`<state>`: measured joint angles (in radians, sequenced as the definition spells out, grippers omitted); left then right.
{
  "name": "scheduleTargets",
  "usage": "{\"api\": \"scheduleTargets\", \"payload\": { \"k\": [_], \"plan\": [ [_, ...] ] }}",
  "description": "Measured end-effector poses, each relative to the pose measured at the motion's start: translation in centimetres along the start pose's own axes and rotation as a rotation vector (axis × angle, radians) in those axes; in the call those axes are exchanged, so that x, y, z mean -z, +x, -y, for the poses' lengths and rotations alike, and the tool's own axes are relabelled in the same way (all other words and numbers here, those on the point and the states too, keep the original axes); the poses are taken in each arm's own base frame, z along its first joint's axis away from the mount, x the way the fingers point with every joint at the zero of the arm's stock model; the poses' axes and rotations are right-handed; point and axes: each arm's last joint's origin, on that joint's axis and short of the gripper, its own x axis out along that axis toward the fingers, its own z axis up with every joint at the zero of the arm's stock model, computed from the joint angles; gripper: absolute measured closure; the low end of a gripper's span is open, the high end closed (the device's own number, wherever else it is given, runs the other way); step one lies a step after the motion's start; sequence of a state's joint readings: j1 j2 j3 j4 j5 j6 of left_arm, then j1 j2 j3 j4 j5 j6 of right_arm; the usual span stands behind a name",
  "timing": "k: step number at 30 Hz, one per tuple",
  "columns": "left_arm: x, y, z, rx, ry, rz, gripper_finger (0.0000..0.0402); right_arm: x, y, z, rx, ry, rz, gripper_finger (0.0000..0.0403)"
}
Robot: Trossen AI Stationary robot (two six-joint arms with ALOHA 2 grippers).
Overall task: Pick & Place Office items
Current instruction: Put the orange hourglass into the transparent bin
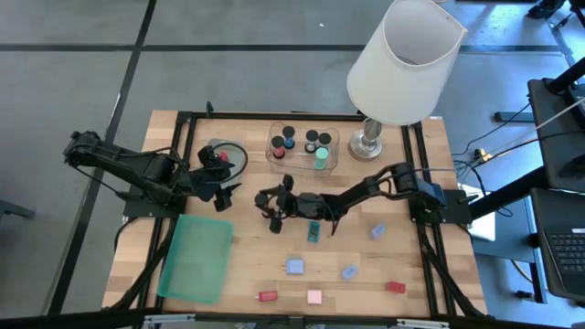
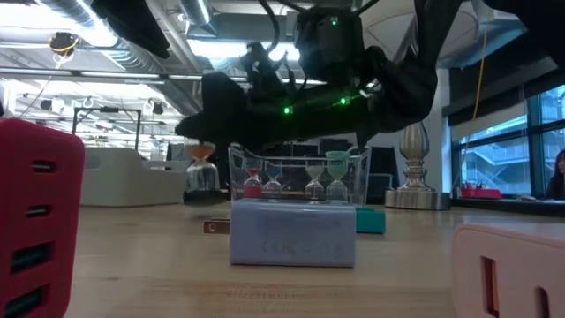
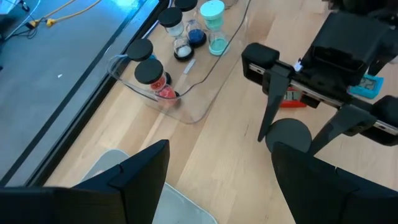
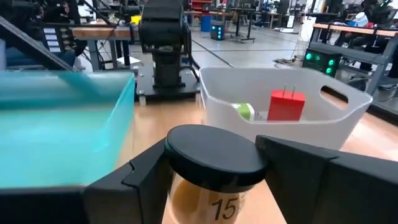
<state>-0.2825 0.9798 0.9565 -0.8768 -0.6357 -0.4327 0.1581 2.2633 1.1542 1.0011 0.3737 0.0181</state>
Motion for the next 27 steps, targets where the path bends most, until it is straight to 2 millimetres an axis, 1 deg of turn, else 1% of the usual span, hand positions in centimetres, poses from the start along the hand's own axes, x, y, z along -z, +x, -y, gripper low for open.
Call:
{"api": "scheduleTargets", "payload": {
  "k": [3, 10, 27],
  "plan": [
    [0.00, 0.00, 0.00, 0.000, 0.000, 0.000, 0.0121, 0.52, 0.07, 0.01, 0.000, 0.021, 0.006, 0.0181],
    [0.00, 0.00, 0.00, -0.001, -0.001, 0.001, 0.0121, 0.44, 0.26, 0.55, 0.016, 0.022, 0.015, 0.0181],
    [0.00, 0.00, -0.01, -0.003, 0.000, 0.001, 0.0121, 0.58, 0.27, 0.55, 0.016, -0.005, 0.002, 0.0181]
  ]
}}
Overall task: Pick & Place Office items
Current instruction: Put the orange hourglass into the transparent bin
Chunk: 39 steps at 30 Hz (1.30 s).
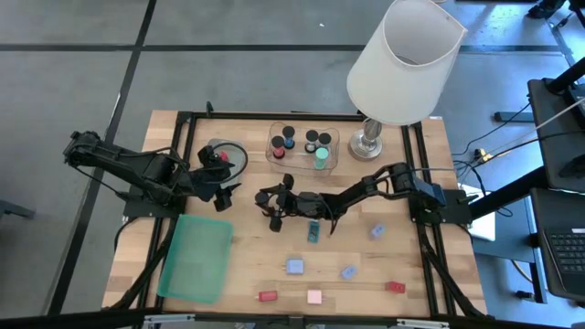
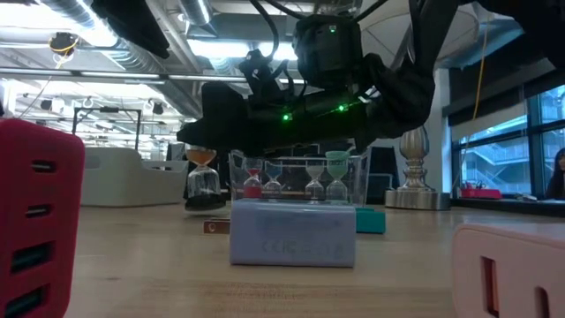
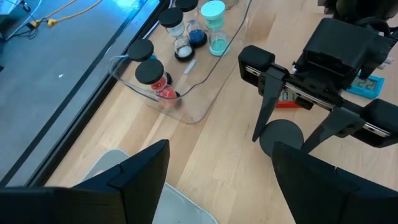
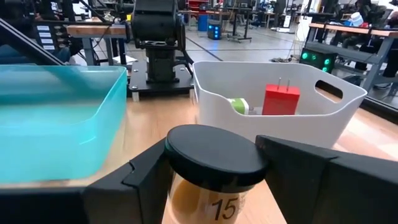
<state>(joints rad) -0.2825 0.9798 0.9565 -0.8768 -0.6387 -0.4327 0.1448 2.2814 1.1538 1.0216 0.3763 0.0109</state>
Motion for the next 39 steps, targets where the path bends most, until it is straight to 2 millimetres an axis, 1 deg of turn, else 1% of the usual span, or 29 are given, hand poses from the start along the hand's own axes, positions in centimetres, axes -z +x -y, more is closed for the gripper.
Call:
{"api": "scheduleTargets", "payload": {
  "k": [7, 11, 20, 24, 29, 33, 37, 39],
  "plan": [
    [0.0, 0.0, 0.0, -0.001, 0.000, 0.000, 0.0121, 0.0, 0.1, 0.3, 0.003, -0.026, 0.000, 0.0181],
    [0.0, 0.0, 0.0, -0.001, 0.000, 0.000, 0.0121, 0.0, 0.3, 0.7, 0.009, -0.025, 0.000, 0.0181],
    [0.0, 0.0, -0.1, -0.022, 0.001, 0.010, 0.0121, 0.0, 0.7, 1.7, -0.033, -0.023, -0.002, 0.0179],
    [0.0, 0.0, -0.1, -0.025, 0.001, 0.011, 0.0121, 0.0, 0.8, 2.0, -0.077, -0.022, -0.001, 0.0157],
    [0.0, 0.0, -0.1, -0.025, 0.001, 0.011, 0.0121, 0.0, 0.8, 2.0, -0.077, -0.021, 0.000, 0.0114],
    [0.0, 0.0, -0.1, -0.026, 0.004, 0.007, 0.0121, -0.2, 0.8, 2.0, -0.076, -0.016, 0.003, 0.0091],
    [0.1, 0.0, -0.1, -0.029, 0.010, -0.001, 0.0121, -1.6, 0.6, 2.0, -0.078, 0.084, 0.026, 0.0080],
    [0.1, 0.0, -0.1, -0.025, 0.011, -0.004, 0.0121, -2.4, 0.5, 2.1, -0.085, 0.090, 0.005, 0.0078]
  ]
}}
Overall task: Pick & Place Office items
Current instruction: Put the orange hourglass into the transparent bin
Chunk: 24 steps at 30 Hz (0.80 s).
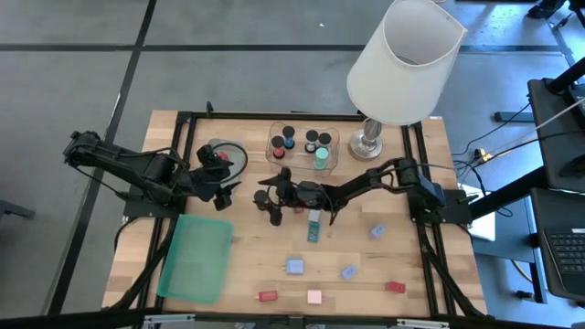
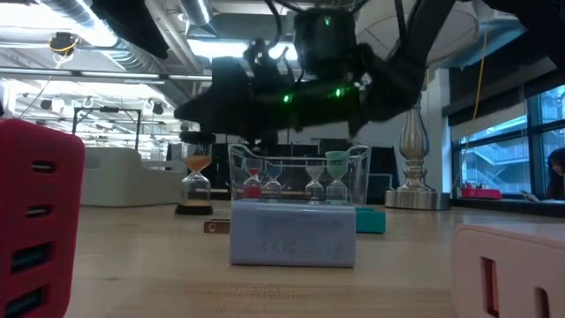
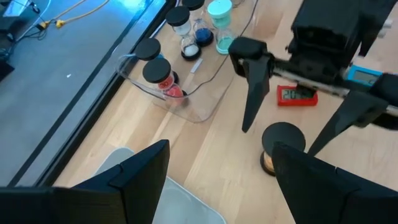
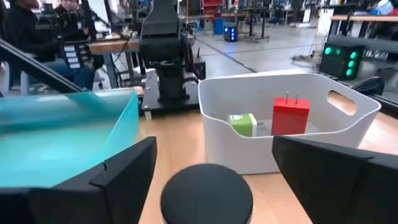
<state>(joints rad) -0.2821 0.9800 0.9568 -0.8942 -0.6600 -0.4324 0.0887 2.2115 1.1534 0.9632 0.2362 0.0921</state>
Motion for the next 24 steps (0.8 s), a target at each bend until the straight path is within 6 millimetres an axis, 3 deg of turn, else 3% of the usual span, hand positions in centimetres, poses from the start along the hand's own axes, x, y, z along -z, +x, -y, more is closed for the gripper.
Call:
{"api": "scheduleTargets", "payload": {
  "k": [5, 11, 16, 24],
  "plan": [
    [0.0, 0.0, 0.0, 0.007, -0.014, -0.004, 0.0121, -3.3, -1.4, 0.0, 0.000, -0.012, -0.165, 0.0078],
    [0.0, 0.0, 0.0, -0.010, -0.016, 0.004, 0.0121, -7.1, -4.5, 0.4, 0.053, 0.114, -0.370, 0.0078],
    [0.9, 1.2, 0.6, -0.007, 0.025, 0.013, 0.0121, -8.9, -6.9, 0.2, 0.077, 0.143, -0.488, 0.0078],
    [2.4, 3.9, 2.9, 0.250, 0.057, 0.111, 0.0121, -11.0, -9.8, -0.4, 0.079, 0.137, -0.573, 0.0078]
  ]
}}
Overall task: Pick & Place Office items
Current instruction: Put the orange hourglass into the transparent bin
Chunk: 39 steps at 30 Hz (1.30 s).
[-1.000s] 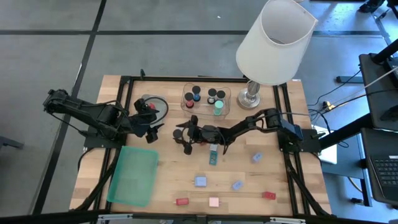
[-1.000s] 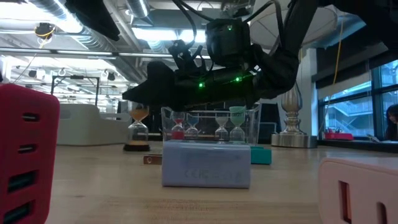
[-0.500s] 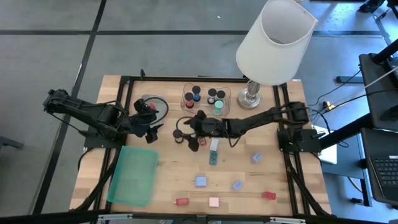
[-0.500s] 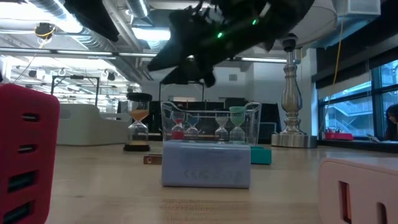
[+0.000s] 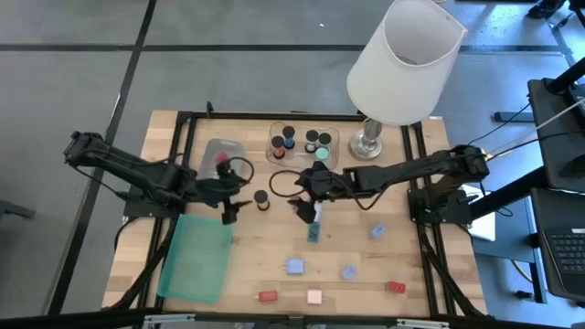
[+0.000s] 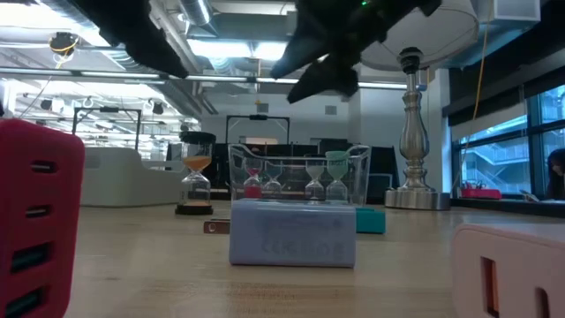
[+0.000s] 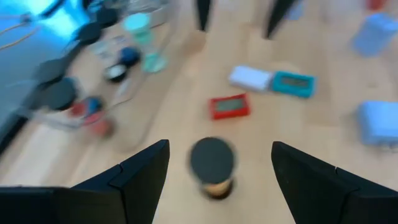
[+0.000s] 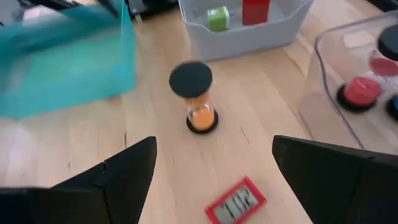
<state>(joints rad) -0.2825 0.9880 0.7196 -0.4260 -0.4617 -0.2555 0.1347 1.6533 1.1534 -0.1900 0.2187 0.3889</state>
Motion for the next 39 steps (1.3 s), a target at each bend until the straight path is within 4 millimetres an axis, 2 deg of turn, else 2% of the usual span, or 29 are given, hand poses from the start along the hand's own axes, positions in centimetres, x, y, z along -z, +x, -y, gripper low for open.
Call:
{"api": "scheduleTargets", "payload": {
  "k": [6, 9, 16, 21, 25, 34, 39],
  "plan": [
    [1.4, 1.7, 1.3, 0.136, 0.120, 0.114, 0.0118, 0.4, -1.2, -0.2, 0.009, -0.002, -0.054, 0.0079],
    [1.9, 2.6, 1.8, 0.150, 0.166, 0.154, 0.0110, 0.7, -1.3, -0.3, 0.015, -0.009, -0.076, 0.0079],
    [2.5, 5.2, 1.9, 0.007, 0.206, 0.139, 0.0088, 0.9, -1.3, -0.2, 0.022, -0.016, -0.096, 0.0079],
    [3.2, 7.2, 1.7, 0.016, 0.170, 0.076, 0.0084, 1.0, -1.3, -0.1, 0.029, -0.026, -0.113, 0.0079],
    [4.0, 8.3, 1.5, -0.030, 0.208, 0.013, 0.0084, 1.1, -1.3, -0.1, 0.034, -0.033, -0.126, 0.0079],
    [4.4, 9.2, 0.7, -0.072, 0.222, -0.038, 0.0084, 1.2, -1.4, 0.0, 0.035, -0.053, -0.128, 0.0079],
    [4.9, 9.3, 0.1, -0.085, 0.129, -0.097, 0.0084, 1.2, -1.4, 0.0, 0.035, -0.057, -0.128, 0.0079]
  ]
}}
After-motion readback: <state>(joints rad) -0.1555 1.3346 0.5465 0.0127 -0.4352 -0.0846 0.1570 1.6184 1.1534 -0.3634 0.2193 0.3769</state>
